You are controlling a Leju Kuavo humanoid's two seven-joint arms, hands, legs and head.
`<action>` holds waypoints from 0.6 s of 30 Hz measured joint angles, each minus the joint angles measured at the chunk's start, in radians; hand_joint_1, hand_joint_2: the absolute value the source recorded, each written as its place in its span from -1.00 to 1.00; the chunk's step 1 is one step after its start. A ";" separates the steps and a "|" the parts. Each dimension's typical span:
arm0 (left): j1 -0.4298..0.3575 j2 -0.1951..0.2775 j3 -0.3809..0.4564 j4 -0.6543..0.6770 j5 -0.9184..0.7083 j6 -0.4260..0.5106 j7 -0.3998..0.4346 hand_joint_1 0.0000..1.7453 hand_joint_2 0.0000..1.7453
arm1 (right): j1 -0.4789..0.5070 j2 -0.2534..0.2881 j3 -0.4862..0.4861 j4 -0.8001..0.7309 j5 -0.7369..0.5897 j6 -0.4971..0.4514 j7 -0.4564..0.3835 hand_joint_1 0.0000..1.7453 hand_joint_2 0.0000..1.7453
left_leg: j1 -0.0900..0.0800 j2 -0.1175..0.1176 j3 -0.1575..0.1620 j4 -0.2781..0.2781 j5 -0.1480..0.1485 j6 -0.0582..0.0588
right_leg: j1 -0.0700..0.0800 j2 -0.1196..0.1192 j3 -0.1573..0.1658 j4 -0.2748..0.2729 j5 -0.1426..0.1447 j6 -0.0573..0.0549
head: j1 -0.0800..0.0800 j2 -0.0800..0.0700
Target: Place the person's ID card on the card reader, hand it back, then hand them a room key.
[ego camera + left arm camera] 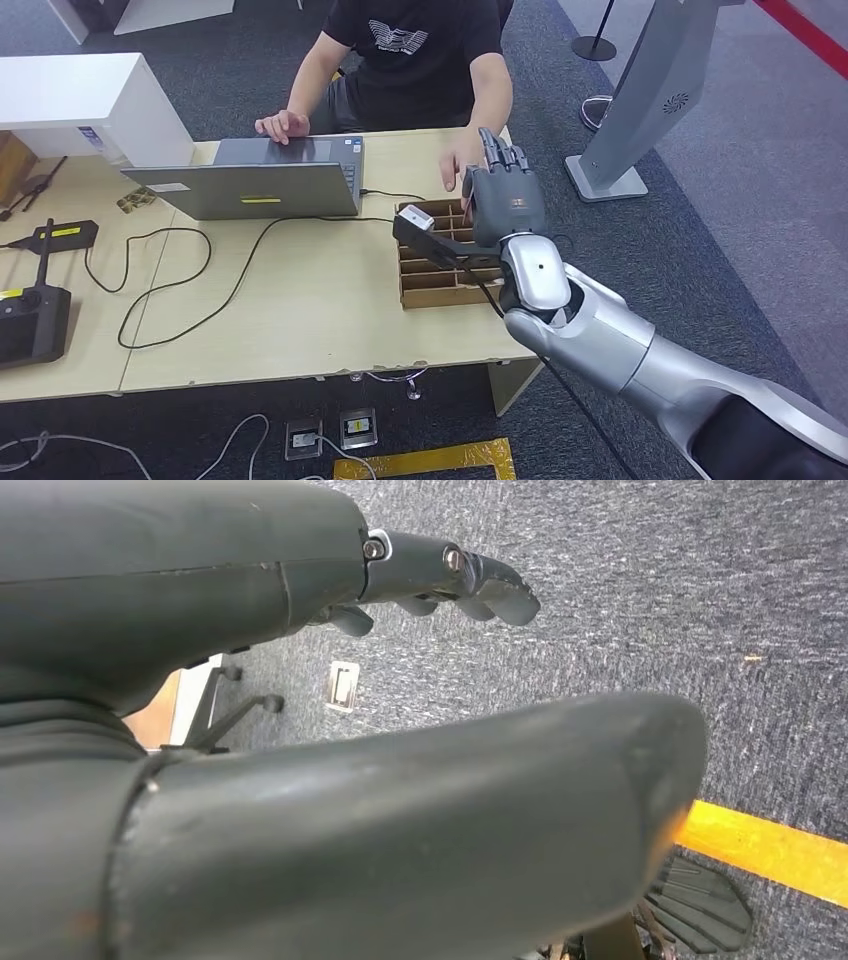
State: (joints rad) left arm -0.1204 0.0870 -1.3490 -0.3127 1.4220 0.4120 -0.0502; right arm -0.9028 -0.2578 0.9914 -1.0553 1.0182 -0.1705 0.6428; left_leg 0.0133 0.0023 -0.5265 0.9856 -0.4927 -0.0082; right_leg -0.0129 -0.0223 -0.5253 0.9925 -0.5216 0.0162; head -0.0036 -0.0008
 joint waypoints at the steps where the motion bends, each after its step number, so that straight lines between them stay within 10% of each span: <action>1: 0.000 0.000 0.000 0.000 -0.002 0.000 0.001 -1.00 -1.00 | 0.000 0.001 0.000 0.008 0.003 0.000 0.000 0.67 1.00 | 0.000 0.000 0.000 0.000 0.000 0.000 | 0.000 0.000 0.000 0.000 0.000 0.000 | 0.000 0.000; 4: 0.000 -0.001 -0.001 0.000 -0.006 0.000 0.002 -1.00 -1.00 | 0.001 0.003 0.000 0.027 0.013 0.001 0.000 -0.71 1.00 | 0.000 0.000 0.000 0.000 0.000 0.000 | 0.000 0.000 0.000 0.000 0.000 0.000 | 0.000 0.000; 5: 0.000 -0.002 -0.001 0.000 -0.007 -0.001 0.002 -1.00 -1.00 | 0.002 0.004 -0.001 0.031 0.015 0.002 0.000 -0.88 1.00 | 0.000 0.000 0.000 0.000 0.000 0.000 | 0.000 0.000 0.000 0.000 0.000 0.000 | 0.000 0.000; 9: 0.000 -0.004 -0.001 0.000 -0.009 -0.003 0.002 -1.00 -1.00 | 0.013 0.005 -0.004 0.039 -0.021 0.025 0.000 -1.00 -1.00 | 0.000 0.000 0.000 0.000 0.000 0.000 | 0.000 0.000 0.000 0.000 0.000 0.000 | 0.000 0.000; 18: 0.001 -0.009 0.000 0.000 -0.012 -0.019 0.002 -1.00 -1.00 | 0.025 0.013 0.019 0.033 -0.182 0.020 0.000 -1.00 -1.00 | 0.000 0.000 0.000 0.000 0.000 0.000 | 0.000 0.001 0.000 0.000 0.000 0.000 | 0.000 0.000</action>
State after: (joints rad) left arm -0.1196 0.0783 -1.3493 -0.3124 1.4105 0.3933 -0.0482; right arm -0.8776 -0.2448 1.0101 -1.0223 0.8360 -0.1506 0.6424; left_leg 0.0133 0.0026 -0.5263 0.9857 -0.4926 -0.0083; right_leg -0.0129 -0.0213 -0.5257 0.9925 -0.5215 0.0162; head -0.0035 -0.0008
